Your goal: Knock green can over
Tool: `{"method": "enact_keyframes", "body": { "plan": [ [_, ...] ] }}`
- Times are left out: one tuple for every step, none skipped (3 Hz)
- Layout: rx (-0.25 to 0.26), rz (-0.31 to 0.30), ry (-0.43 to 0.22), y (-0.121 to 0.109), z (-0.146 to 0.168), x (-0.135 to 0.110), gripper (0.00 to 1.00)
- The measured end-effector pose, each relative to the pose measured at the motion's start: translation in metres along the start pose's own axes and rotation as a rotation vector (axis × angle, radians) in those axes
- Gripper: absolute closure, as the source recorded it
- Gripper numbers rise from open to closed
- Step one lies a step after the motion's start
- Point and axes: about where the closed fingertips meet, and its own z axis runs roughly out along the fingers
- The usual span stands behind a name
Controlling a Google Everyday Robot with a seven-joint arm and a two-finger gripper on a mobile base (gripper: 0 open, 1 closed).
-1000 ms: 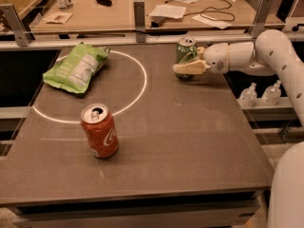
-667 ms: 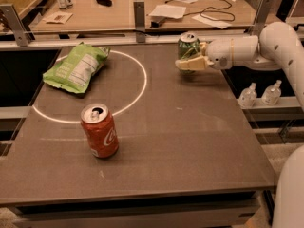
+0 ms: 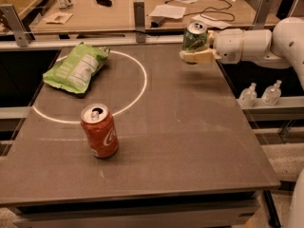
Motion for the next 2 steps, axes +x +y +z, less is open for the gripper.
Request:
{"method": "enact_keyframes", "body": {
  "plan": [
    [0.014, -0.184, -0.013, 0.009, -0.003, -0.02, 1.0],
    [0.025, -0.392, 0.013, 0.022, -0.002, -0.031, 1.0]
  ]
}}
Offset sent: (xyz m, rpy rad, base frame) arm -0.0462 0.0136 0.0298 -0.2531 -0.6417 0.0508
